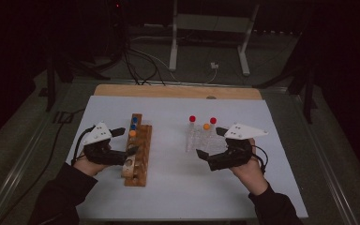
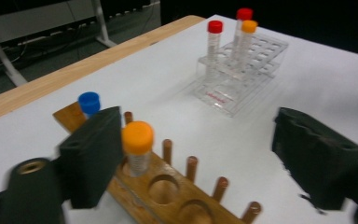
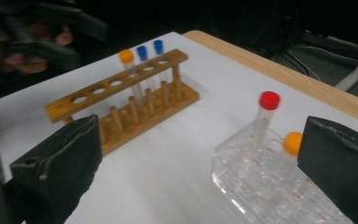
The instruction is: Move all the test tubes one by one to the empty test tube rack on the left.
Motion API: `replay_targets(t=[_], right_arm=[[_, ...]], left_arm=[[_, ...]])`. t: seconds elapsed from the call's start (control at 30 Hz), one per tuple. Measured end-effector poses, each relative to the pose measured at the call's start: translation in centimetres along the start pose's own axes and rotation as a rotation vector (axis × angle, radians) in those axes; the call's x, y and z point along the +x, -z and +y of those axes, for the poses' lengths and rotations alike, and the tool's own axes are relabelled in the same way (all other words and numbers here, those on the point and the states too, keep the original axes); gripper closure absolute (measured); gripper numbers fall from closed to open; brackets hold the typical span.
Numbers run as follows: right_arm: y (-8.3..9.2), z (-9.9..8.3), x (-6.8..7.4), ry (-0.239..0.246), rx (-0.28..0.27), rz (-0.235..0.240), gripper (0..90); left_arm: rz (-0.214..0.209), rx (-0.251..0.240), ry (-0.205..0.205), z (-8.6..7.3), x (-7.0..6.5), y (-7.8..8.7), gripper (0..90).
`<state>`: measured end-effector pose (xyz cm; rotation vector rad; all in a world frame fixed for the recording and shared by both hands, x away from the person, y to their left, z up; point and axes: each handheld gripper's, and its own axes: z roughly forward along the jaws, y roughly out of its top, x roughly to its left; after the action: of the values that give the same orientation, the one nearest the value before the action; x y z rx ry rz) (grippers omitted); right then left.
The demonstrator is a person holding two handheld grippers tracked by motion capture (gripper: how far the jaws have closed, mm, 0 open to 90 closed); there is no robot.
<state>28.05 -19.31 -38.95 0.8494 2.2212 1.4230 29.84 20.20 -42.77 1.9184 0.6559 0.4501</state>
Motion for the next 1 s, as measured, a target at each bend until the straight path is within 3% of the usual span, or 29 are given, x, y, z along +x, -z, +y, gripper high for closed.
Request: replay_targets(t=[0.13, 0.3, 0.5, 0.67, 0.8, 1.0], right_arm=[[-0.4, -0.1, -1.5, -0.022, -0.001, -0.018, 0.0], [-1.2, -0.9, -3.0, -0.043, 0.021, -0.053, 0.0], [-2.8, -2.3, -3.8, -0.057, 0.078, -0.111, 0.0], [-4.2, -3.4, -4.1, -0.063, 0.124, -0.163, 7.0], [-5.3, -4.0, -4.2, -0.064, 0.160, -0.208, 17.5], [-6.6, -4.5, -5.1, -0.095, 0.203, -0.232, 40.1]], left_arm=[[-0.037, -0.006, 0.011, 0.0, -0.8, 0.4, 2.3], [-0.068, -0.026, 0.024, -0.6, -1.5, 1.0, 2.0], [-0.060, -0.038, 0.021, -1.1, -1.8, 1.7, 2.0], [-0.056, -0.043, 0.032, -1.4, -1.9, 2.0, 2.0], [-0.053, -0.039, 0.031, -1.7, -1.9, 2.0, 2.0], [-0.052, -0.032, 0.035, -1.8, -1.9, 1.9, 2.0]])
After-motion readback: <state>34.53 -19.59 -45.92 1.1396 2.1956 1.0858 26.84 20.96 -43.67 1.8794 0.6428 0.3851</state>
